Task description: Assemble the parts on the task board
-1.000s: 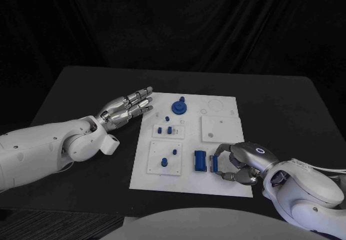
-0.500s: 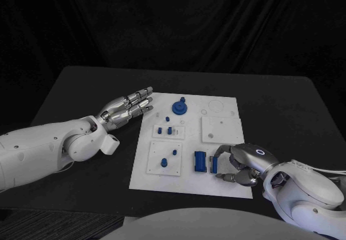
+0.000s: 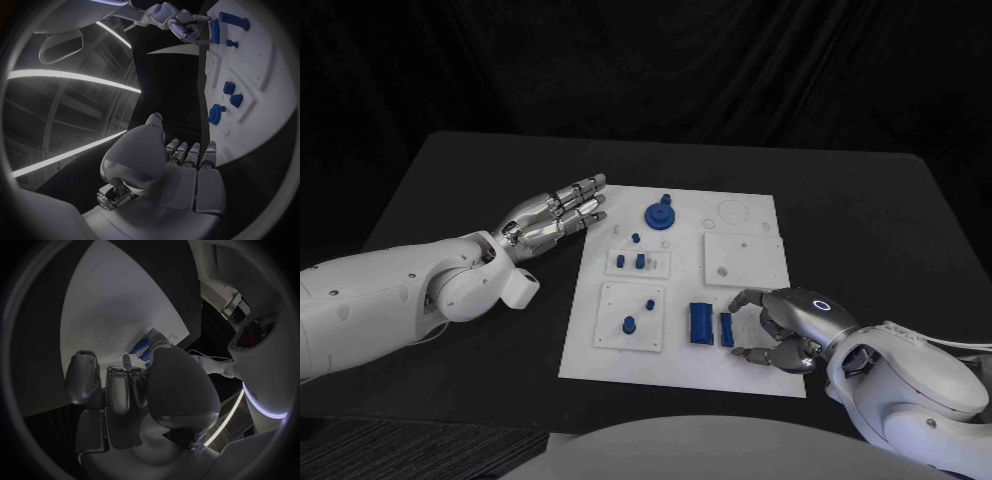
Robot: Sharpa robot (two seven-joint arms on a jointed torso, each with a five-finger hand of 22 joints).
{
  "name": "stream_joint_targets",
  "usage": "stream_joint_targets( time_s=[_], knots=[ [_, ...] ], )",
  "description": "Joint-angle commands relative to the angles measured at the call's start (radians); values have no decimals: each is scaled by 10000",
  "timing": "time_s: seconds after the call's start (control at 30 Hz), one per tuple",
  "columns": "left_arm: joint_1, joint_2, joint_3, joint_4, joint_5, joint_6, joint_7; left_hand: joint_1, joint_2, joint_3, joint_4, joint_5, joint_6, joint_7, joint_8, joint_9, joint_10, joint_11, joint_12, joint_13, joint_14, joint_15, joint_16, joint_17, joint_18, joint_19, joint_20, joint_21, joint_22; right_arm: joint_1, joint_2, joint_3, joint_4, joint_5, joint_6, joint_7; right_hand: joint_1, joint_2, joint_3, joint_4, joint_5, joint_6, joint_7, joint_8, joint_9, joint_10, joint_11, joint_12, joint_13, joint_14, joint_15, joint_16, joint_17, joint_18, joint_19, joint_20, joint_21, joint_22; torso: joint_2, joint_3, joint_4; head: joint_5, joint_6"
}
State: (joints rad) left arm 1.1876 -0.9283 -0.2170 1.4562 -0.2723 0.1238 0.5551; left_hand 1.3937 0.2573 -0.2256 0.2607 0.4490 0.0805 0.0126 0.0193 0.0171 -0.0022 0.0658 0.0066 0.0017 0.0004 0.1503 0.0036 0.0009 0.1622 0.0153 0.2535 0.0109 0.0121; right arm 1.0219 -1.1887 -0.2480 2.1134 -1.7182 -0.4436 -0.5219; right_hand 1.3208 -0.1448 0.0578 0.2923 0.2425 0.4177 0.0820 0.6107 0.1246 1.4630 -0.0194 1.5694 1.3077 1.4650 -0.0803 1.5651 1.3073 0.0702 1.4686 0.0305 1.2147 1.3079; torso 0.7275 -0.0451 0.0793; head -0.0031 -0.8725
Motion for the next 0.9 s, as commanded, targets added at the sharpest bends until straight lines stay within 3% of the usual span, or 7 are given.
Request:
stream_joint_targets(
  time_s=[0.03,0.37,0.43,0.6,0.73,0.9],
  knots=[
    [-17,17,8,12,0,118,106,10,85,16,25,35,37,51,49,8,22,71,-66,-17,-4,51,-36,-9,143,16,63,46,10,-28,-38,-3,55,-17,-500,4,60,119,44,-7,166,-113,2,-32,-28,1077,71,14,2631,1039,59,27,2547,-4,-6,46,-5,1704,1,1,1,-14,-2],
    [-18,23,8,11,0,128,105,13,95,23,22,39,39,49,49,8,22,72,-66,-17,-4,56,-36,-9,142,18,66,48,12,-27,-48,-2,70,-17,-852,145,-351,503,38,1,432,-22,36,130,-91,1077,96,14,2631,1034,79,18,2520,-10,11,60,20,1713,4,-3,1,-13,-2],
    [-18,21,8,10,0,125,107,13,95,23,22,39,39,49,49,8,22,72,-66,-17,-4,56,-36,-9,142,18,66,48,12,-27,-40,-1,66,-17,-825,147,-460,522,-7,-5,285,6,45,167,-115,1077,103,14,2631,1035,85,20,2528,-11,16,66,27,1715,3,-3,2,-5,-2],
    [-19,21,8,16,0,130,106,14,97,24,21,42,42,49,50,8,22,72,-66,-17,-4,60,-36,-9,142,19,67,49,12,-27,-17,-1,51,9,-737,140,-777,455,-106,9,-623,86,58,281,-222,1077,116,14,2631,1035,97,19,2524,-15,28,79,47,1721,1,0,2,8,-2],
    [-20,27,8,17,0,136,108,20,99,29,14,48,46,50,51,8,22,75,-66,-17,-4,68,-36,-9,141,21,70,51,13,-27,22,-1,-4,121,-616,122,-781,515,-65,-10,-759,149,70,328,-237,1077,123,14,2631,1036,102,20,2529,-16,31,82,51,1723,0,-2,2,-1,-2],
    [-20,33,8,19,0,143,107,24,99,31,9,51,47,50,51,9,22,76,-66,-17,-4,73,-36,-9,141,22,72,52,14,-27,94,-1,-87,172,-378,67,-373,503,24,-54,-1280,325,73,443,-299,1077,131,14,2631,1037,112,22,2534,-19,38,94,66,1727,4,0,2,32,-2]
  ],
)
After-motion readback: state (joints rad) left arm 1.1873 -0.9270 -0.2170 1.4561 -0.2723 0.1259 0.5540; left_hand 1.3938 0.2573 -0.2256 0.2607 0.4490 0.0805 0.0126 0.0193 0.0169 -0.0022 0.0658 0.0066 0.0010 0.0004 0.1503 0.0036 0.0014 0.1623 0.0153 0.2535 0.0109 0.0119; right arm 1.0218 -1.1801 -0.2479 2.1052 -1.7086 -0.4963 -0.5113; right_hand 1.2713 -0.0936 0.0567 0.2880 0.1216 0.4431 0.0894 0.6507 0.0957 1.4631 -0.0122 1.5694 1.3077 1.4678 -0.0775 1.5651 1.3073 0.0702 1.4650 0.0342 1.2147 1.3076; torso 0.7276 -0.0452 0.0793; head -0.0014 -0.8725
